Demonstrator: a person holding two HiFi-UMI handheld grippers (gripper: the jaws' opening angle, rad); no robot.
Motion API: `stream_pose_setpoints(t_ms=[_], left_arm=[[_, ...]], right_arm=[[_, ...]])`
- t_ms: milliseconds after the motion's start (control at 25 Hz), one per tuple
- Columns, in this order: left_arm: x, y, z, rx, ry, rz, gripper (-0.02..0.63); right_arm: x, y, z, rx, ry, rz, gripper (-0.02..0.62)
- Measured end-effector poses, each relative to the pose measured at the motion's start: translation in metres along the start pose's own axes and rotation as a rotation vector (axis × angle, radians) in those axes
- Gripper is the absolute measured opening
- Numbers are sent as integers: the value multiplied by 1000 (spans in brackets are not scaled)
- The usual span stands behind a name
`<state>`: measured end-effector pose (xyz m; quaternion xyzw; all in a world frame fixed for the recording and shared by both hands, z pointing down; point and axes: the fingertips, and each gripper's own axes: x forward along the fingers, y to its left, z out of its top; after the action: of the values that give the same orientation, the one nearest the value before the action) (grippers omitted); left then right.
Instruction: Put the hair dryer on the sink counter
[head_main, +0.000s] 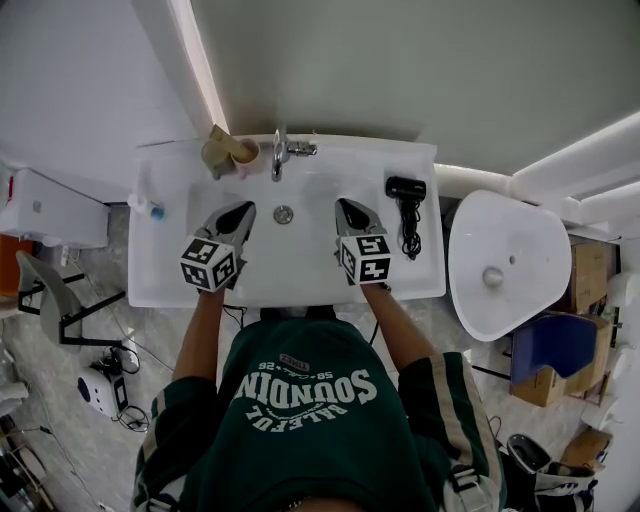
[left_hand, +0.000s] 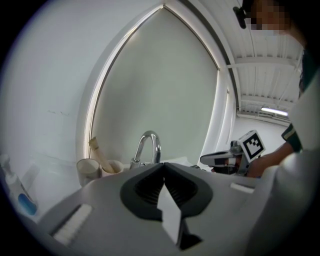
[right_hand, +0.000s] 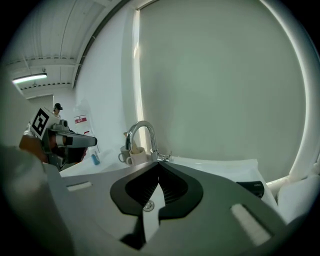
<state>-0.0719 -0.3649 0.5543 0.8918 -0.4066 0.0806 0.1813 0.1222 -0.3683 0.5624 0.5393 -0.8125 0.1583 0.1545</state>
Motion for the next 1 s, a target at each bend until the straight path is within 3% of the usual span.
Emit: stream_pose_setpoints(t_ms=[280, 1000], left_arm=[[-2, 4, 5, -3, -14, 25, 52], [0, -1, 3, -11, -17, 31, 52]], right_arm=[[-5, 7, 24, -4, -59, 31, 5], [-10, 4, 20, 13, -62, 46, 5]])
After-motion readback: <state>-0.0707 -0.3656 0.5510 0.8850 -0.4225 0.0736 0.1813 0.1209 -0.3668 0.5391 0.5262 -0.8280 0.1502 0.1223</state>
